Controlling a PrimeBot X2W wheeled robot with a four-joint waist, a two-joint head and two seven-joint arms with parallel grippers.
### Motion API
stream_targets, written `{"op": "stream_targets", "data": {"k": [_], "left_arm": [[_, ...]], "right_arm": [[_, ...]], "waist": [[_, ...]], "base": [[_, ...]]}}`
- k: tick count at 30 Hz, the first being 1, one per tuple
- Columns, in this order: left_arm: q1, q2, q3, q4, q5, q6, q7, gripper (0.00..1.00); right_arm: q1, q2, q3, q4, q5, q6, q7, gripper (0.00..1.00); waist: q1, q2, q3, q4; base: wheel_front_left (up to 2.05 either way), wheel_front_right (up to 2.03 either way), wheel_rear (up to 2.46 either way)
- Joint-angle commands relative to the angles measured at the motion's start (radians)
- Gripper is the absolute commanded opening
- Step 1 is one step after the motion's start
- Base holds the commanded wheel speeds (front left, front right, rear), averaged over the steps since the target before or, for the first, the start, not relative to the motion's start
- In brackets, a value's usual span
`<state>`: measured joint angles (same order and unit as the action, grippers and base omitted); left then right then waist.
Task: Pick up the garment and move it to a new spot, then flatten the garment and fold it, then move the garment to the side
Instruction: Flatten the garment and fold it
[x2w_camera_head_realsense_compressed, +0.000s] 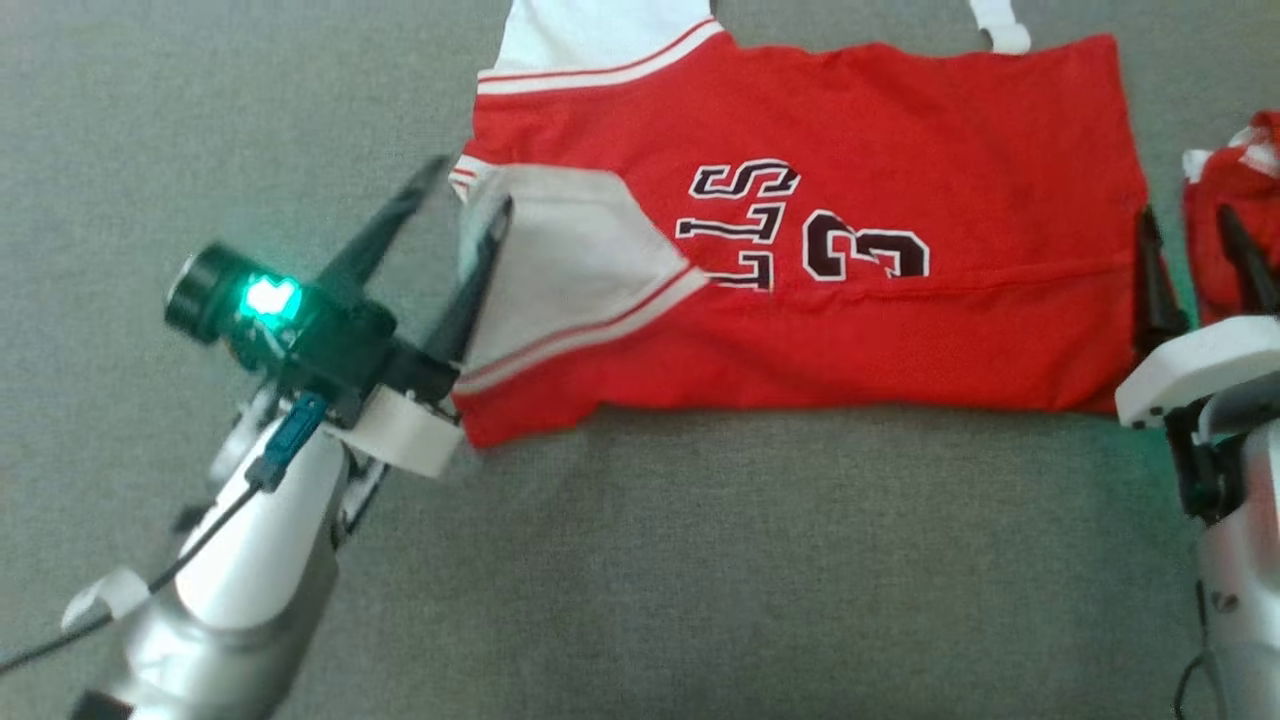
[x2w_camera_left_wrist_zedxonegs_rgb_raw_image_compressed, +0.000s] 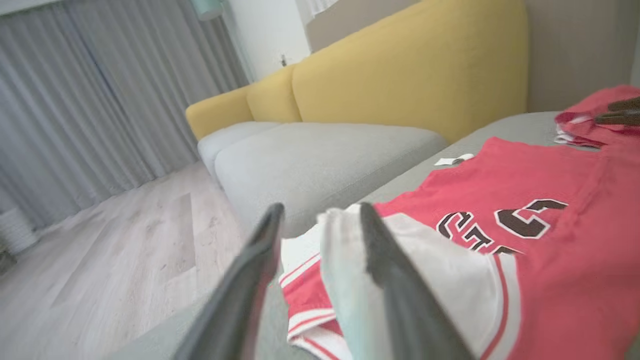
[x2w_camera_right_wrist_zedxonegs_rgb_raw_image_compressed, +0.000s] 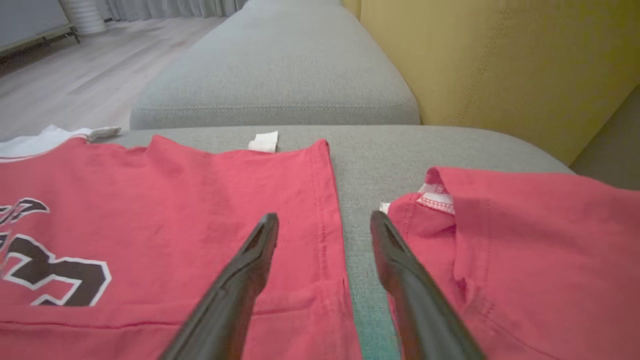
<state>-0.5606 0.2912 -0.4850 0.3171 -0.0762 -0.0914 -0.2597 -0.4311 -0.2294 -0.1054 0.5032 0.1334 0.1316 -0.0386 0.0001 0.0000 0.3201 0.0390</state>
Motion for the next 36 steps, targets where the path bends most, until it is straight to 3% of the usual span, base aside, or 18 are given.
{"op": "stream_targets", "data": {"k": [1, 13, 22, 23, 25, 26, 27, 36], "left_arm": [[0.027, 0.010, 0.054, -0.011, -0.029, 0.012, -0.002, 1.00], [0.348, -0.153, 0.141, 0.111, -0.294, 0.040, 0.034, 1.00], [0.302, -0.161, 0.142, 0.211, -0.338, 0.035, 0.108, 1.00], [0.296, -0.160, 0.142, 0.217, -0.339, 0.033, 0.110, 0.88], [0.285, -0.154, 0.137, 0.231, -0.338, 0.029, 0.115, 0.45], [0.281, -0.152, 0.133, 0.238, -0.339, 0.025, 0.120, 0.37], [0.275, -0.149, 0.127, 0.249, -0.344, 0.016, 0.128, 0.00], [0.283, -0.124, 0.107, 0.248, -0.350, -0.001, 0.127, 0.00]], "right_arm": [[-0.001, 0.001, 0.018, -0.021, -0.005, -0.001, -0.029, 1.00], [0.162, 0.068, 0.005, -0.027, 0.018, -0.001, -0.087, 1.00], [0.187, 0.077, 0.002, -0.055, 0.017, -0.001, -0.070, 1.00], [0.188, 0.076, 0.001, -0.056, 0.017, -0.001, -0.068, 1.00], [0.188, 0.076, -0.001, -0.058, 0.017, -0.001, -0.063, 1.00], [0.189, 0.075, -0.004, -0.057, 0.018, -0.001, -0.060, 1.00], [0.192, 0.074, -0.009, -0.053, 0.019, -0.001, -0.052, 1.00], [0.195, 0.062, -0.040, -0.005, 0.028, -0.001, 0.048, 1.00]], "waist": [[-0.0001, 0.0000, -0.021, -0.001], [-0.0001, 0.0000, -0.112, -0.012], [-0.0001, 0.0000, -0.111, -0.038], [-0.0001, 0.0000, -0.110, -0.040], [-0.0001, 0.0000, -0.108, -0.042], [-0.0001, 0.0000, -0.108, -0.042], [-0.0001, 0.0000, -0.109, -0.041], [-0.0001, 0.0000, -0.118, -0.024]], "base": [[0.00, 0.00, 0.00], [0.00, 0.00, 0.00], [0.00, 0.00, 0.00], [0.00, 0.00, 0.00], [0.00, 0.00, 0.00], [0.00, 0.00, 0.00], [0.00, 0.00, 0.00], [0.00, 0.00, 0.00]]}}
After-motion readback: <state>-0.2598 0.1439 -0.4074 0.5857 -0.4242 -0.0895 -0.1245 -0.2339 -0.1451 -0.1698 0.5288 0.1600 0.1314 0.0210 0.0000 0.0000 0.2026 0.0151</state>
